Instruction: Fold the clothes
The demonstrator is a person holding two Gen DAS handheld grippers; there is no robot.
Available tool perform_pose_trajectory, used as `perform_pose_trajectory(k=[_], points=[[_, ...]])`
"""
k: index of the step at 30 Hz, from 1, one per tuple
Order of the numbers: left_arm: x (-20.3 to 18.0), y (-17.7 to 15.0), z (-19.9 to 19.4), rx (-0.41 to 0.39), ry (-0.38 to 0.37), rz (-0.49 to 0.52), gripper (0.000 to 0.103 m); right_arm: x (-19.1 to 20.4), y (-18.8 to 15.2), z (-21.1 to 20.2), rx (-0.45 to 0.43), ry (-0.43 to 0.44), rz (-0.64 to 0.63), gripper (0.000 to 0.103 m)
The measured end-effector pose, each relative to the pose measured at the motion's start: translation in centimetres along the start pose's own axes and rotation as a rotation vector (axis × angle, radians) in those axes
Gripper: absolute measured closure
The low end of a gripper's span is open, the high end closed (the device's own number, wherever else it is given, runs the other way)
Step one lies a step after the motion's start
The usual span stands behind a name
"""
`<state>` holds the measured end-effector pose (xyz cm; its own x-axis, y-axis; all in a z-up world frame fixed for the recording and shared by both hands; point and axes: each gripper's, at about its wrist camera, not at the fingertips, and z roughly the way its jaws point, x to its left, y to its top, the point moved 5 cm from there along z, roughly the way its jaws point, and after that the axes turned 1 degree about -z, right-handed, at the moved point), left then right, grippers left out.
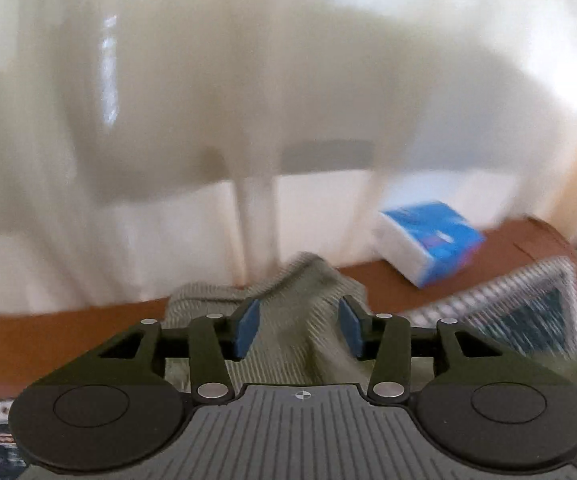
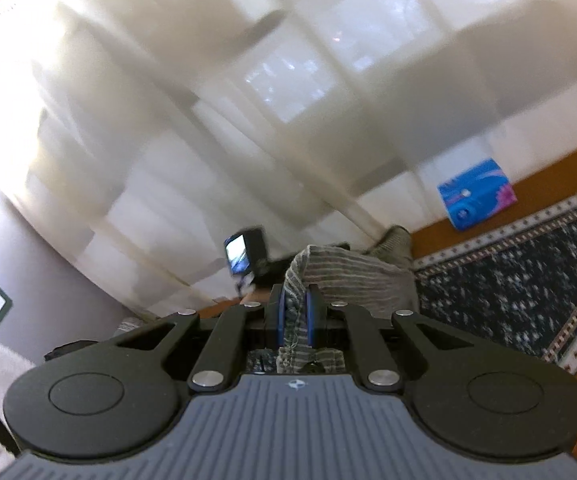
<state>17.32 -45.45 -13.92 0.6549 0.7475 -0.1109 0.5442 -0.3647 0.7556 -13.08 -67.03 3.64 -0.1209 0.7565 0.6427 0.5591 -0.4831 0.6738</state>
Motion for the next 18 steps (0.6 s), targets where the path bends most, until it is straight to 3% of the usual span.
perform_pose_trajectory(k=[6, 9, 18], points=[[-3.9, -7.6, -3.9, 0.071, -0.085, 0.268, 0.041, 1.8, 2.1, 1.0, -0.007, 0.028, -0.058, 0.091], [-5.2, -10.3, -3.9, 0.092, -0.098, 0.330, 0.040, 2.7, 3.1, 1.6, -0.003, 0.023, -0.091, 0.091], [-8.1, -11.0, -1.7, 0.048, -0.012, 0.496, 0.030, 4.6, 4.5, 2.6, -0.005, 0.032, -0.124, 0.091]])
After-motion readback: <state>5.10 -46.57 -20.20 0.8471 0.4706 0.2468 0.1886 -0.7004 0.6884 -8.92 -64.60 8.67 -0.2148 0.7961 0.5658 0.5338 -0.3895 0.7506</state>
